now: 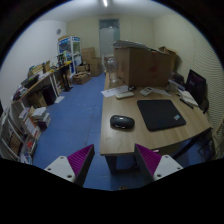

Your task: Arrange mouse

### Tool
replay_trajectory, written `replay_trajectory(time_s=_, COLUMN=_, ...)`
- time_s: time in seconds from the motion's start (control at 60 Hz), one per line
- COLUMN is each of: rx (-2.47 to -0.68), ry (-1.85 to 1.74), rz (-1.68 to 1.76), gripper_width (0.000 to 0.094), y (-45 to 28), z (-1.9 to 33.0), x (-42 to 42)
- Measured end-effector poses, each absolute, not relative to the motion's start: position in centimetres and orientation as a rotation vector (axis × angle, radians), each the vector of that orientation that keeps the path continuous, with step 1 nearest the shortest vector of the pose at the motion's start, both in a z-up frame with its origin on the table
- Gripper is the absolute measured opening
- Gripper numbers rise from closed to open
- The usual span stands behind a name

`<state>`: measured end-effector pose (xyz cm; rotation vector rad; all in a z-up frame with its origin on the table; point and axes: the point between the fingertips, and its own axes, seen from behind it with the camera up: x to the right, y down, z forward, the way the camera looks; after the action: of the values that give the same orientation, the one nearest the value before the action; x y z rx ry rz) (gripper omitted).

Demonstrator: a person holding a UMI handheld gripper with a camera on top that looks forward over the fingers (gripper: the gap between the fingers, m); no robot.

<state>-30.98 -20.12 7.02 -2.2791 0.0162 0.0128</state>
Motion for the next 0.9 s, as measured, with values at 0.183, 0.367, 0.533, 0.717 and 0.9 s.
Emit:
replay_trajectory(time_s=0.183, rx=-2.266, ry=0.018, rz=0.008, gripper_width=0.0825, y=-17.9, z=5.7, x=-28.2)
replay_trajectory(time_s=0.367, rx=-2.294, ry=-0.008, rz=-0.006, gripper_width=0.0824, y=-14.2, z=1.0, x=-25.2)
replay_trajectory(time_s=0.533, rx=-2.279, ry=-0.112, rz=0.034, gripper_width=0.0830, y=-9.5, z=-1.7, x=-25.1)
replay_trajectory(time_s=0.717, rx=-2.232, ry=-0.171, rz=0.078, gripper_width=0.0827, y=-4.7, z=-1.7, x=-25.2)
replay_trajectory(time_s=0.9, rx=-2.215, ry=-0.191, rz=0.089, gripper_width=0.0796, y=-1.0, z=-1.5, x=-25.3)
